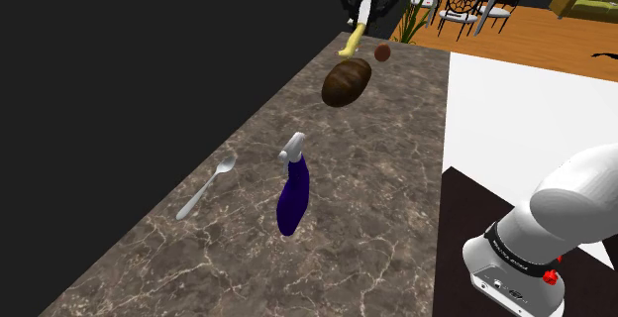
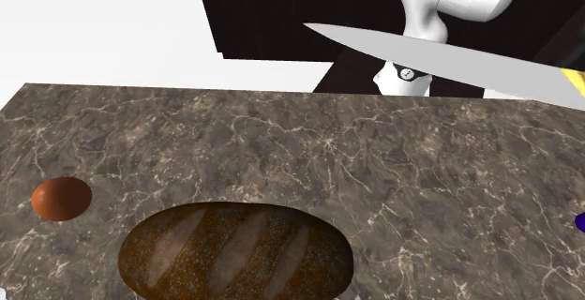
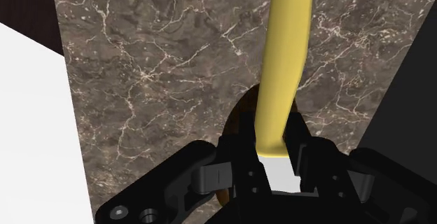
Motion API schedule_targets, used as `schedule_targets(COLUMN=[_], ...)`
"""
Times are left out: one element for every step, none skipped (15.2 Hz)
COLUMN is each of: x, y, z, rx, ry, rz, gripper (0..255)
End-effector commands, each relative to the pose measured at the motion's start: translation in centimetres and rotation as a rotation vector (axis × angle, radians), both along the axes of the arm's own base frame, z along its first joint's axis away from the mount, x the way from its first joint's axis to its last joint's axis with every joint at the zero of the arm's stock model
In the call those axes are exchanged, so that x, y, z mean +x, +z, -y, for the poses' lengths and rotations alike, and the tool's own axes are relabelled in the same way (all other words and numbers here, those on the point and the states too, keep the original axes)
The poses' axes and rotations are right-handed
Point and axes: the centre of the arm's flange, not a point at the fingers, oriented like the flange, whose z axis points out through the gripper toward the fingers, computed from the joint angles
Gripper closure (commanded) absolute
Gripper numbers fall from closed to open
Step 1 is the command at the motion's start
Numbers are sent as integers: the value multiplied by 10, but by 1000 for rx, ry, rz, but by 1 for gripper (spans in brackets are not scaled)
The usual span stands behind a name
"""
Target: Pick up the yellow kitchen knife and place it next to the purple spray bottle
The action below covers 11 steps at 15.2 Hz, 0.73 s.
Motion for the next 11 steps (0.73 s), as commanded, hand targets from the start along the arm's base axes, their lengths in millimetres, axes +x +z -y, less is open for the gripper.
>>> schedule_targets(x=[3, 3, 4, 5, 6, 6, 7, 8, 8, 8, 8], y=[-1, -1, -1, -1, -1, -1, -1, -1, -6, -11, -16], z=[-25, -38, -51, -64, -78, -91, -104, -115, -115, -115, -115], rx=[1, 1, 1, 1, 1, 1, 1, 1, 1, 1, 1], ry=[-2, -2, -2, -2, -2, -2, -2, -2, -2, -2, -2], rz=[0, 0, 0, 0, 0, 0, 0, 0, 0, 0, 0], gripper=[255, 255, 255, 255, 255, 255, 255, 255, 255, 255, 255])
